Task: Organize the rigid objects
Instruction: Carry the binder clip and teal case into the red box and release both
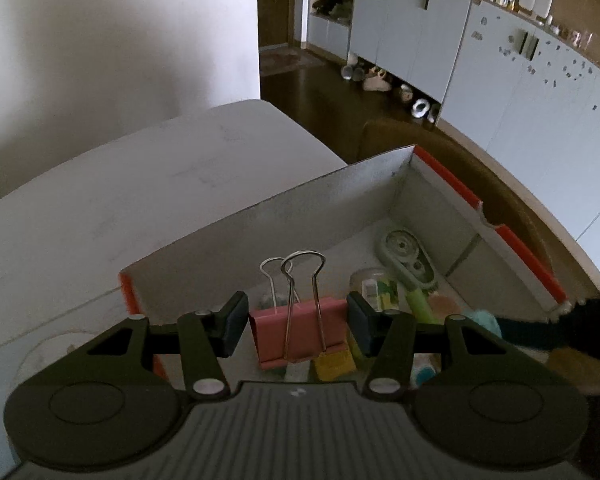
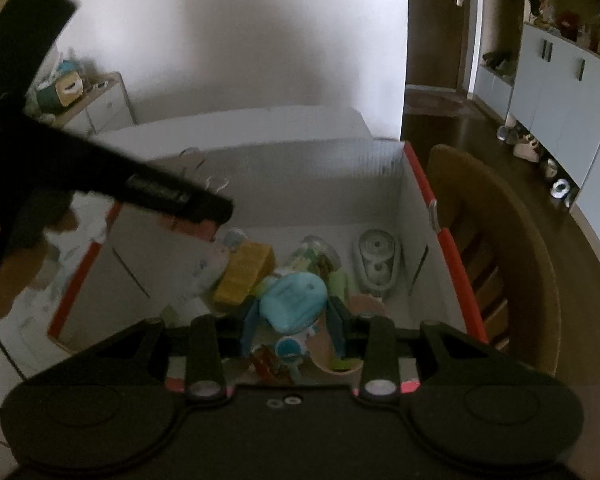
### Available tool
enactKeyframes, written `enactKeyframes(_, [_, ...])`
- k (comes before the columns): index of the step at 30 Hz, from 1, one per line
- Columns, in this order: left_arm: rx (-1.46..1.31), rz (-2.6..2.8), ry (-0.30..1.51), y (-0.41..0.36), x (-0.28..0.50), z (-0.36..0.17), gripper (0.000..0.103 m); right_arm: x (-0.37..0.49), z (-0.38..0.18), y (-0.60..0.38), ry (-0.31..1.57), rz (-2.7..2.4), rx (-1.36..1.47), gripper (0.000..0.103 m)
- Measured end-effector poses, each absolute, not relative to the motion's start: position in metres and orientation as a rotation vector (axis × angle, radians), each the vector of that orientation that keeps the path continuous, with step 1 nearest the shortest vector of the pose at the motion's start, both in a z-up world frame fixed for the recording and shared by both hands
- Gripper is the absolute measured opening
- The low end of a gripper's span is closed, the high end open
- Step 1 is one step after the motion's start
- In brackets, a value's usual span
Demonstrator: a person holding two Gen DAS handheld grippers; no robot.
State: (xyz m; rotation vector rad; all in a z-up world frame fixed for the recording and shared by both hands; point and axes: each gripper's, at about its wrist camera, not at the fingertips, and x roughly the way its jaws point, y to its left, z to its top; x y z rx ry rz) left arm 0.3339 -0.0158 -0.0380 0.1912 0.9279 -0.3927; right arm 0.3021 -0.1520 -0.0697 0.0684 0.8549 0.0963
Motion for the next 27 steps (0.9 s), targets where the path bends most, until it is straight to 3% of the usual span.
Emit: enactKeyframes(27, [0.291,-0.388,1.022,-0.061,0.373,-0.088,0.053,0.322,-0.091,-0.155,0.931,0.057,0.01,0.038])
